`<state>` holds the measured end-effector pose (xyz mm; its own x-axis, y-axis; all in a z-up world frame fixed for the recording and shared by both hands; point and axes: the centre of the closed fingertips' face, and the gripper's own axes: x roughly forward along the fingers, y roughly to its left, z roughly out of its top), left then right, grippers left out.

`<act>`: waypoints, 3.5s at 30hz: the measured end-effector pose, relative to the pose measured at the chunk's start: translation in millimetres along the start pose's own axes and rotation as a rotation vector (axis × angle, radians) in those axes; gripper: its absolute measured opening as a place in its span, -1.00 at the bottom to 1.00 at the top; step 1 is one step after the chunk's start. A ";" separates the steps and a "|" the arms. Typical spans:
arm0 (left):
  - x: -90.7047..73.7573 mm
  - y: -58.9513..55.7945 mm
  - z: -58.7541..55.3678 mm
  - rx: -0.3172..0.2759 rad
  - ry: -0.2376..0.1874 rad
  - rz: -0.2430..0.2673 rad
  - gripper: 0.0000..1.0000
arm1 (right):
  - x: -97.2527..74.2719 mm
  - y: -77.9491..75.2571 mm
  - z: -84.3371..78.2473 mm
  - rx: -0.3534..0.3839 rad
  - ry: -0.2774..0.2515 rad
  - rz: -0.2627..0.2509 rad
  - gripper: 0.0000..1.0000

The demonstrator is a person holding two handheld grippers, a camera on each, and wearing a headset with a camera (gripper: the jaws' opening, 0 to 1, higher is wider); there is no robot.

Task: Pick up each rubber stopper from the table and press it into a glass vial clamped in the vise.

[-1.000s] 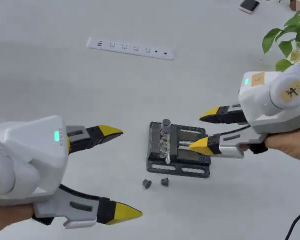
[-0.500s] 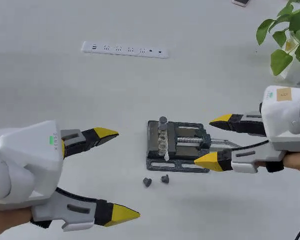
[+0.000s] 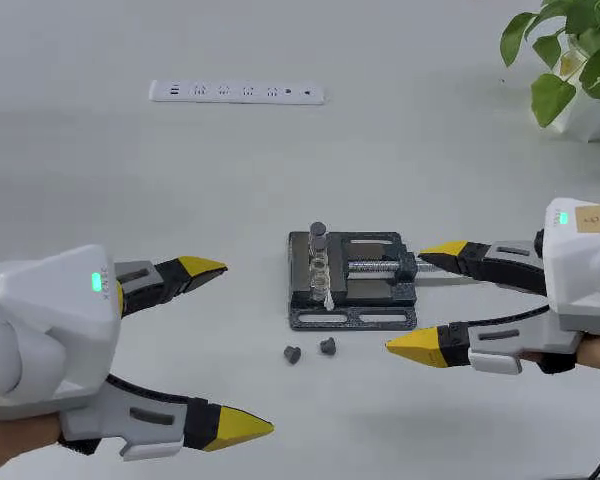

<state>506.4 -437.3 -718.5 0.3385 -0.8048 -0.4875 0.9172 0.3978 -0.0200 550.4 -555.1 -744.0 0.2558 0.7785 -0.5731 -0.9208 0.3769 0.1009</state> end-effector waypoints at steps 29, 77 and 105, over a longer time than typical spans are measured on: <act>2.3 0.8 -10.2 -0.010 0.029 -0.009 0.68 | 53.9 15.1 -51.6 -0.020 0.048 0.079 -0.24; 6.6 5.3 -12.8 -0.034 0.034 -0.012 0.59 | 100.8 14.8 -61.3 -0.145 0.127 0.184 -0.87; 1.2 0.6 67.0 -0.011 -0.152 -0.017 0.21 | -0.4 49.4 53.3 -0.129 -0.112 0.195 -0.89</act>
<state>521.5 -467.5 -660.6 0.3514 -0.8687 -0.3490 0.9210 0.3877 -0.0376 520.5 -510.0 -695.4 0.0946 0.8837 -0.4583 -0.9840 0.1529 0.0917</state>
